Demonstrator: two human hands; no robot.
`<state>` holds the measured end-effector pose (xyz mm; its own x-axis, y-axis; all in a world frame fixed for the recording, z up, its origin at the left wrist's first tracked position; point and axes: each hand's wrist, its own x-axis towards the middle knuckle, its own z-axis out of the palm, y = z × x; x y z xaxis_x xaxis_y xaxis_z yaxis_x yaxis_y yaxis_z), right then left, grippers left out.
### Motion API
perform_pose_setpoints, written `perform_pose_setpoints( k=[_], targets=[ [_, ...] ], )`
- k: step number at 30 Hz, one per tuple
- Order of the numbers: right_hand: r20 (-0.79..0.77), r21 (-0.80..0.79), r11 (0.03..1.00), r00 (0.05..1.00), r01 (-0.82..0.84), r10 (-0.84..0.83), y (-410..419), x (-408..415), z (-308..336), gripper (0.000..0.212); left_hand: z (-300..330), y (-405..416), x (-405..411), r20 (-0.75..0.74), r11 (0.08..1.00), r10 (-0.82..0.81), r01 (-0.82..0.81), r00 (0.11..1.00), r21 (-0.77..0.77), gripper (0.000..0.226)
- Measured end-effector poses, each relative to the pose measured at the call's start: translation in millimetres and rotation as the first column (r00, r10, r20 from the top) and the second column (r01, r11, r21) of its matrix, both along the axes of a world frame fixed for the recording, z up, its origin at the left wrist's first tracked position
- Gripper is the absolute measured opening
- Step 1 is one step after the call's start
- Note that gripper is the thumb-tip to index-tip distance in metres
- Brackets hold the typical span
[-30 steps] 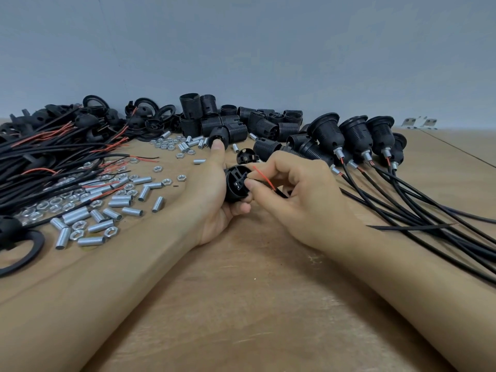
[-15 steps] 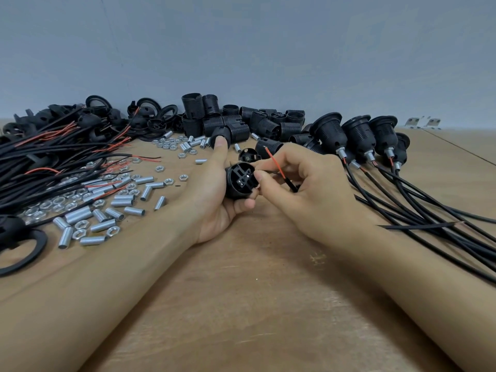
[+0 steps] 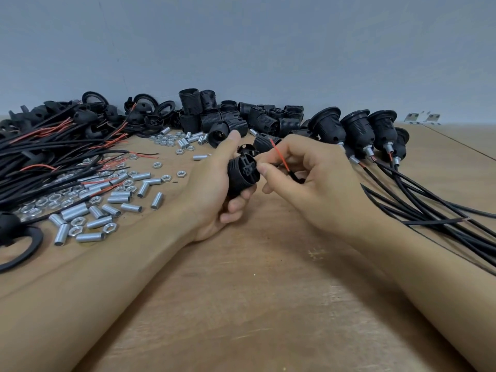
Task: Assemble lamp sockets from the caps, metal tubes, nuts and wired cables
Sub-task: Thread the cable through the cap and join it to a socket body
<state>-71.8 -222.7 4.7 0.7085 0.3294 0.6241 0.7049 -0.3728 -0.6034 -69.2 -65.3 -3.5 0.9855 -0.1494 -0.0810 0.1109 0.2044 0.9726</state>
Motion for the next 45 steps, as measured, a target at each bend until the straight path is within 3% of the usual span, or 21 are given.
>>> perform_pose_setpoints(
  k=[4,9,14,20,29,36,42,45],
  targets=[
    [0.187,-0.074,0.995,0.981,0.064,-0.049,-0.3,-0.2,-0.5,0.004,-0.5,1.8,0.2,0.03,1.0,-0.001,0.001,1.0,-0.006,0.06],
    [0.226,-0.076,0.996,0.973,0.051,-0.033,2.1,-0.3,-2.8,0.005,-0.5,4.4,0.6,0.03,0.988,-0.068,0.072,0.997,-0.14,0.059],
    [0.207,-0.095,0.995,0.978,-0.007,0.027,1.1,0.3,-0.6,0.005,0.4,5.6,3.3,0.141,0.999,0.018,-0.014,0.99,-0.031,0.048],
    [0.138,-0.067,0.998,0.99,-0.015,0.024,1.7,0.5,-0.4,0.005,-0.2,5.8,4.5,0.102,1.0,-0.011,0.012,0.995,-0.004,0.059],
    [0.154,-0.07,0.997,0.988,0.023,-0.012,3.5,-0.1,-1.0,0.005,-0.7,4.9,4.5,0.086,0.999,-0.001,-0.004,0.996,0.05,0.05],
    [0.227,-0.124,0.989,0.972,0.084,-0.054,8.2,-1.6,-0.3,0.008,-1.0,4.0,5.3,0.036,1.0,0.014,-0.013,0.999,-0.006,0.039],
    [0.123,-0.184,0.982,0.992,0.029,-0.006,2.1,1.7,3.1,0.011,-0.5,3.9,7.6,0.011,1.0,0.0,0.0,1.0,0.009,0.045],
    [0.085,-0.173,0.985,0.996,-0.008,0.023,2.6,0.6,3.5,0.028,0.8,6.2,8.1,0.01,0.999,-0.007,0.008,1.0,-0.032,0.045]
  ],
)
